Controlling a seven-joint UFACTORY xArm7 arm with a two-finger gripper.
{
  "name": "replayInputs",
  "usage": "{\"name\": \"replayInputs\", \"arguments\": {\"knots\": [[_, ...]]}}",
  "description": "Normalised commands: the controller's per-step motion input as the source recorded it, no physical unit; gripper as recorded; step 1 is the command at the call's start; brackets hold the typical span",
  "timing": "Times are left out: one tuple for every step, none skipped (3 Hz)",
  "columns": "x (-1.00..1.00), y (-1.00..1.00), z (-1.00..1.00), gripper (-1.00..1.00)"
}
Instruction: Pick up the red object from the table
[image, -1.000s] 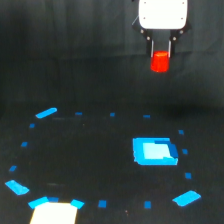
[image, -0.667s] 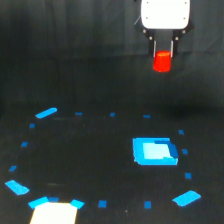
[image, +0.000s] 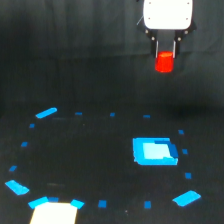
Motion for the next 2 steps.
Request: {"name": "replayInputs", "arguments": {"knots": [[0.18,0.15,0.52,-0.94],[0.03,-0.17,0.76,-1.00]]}}
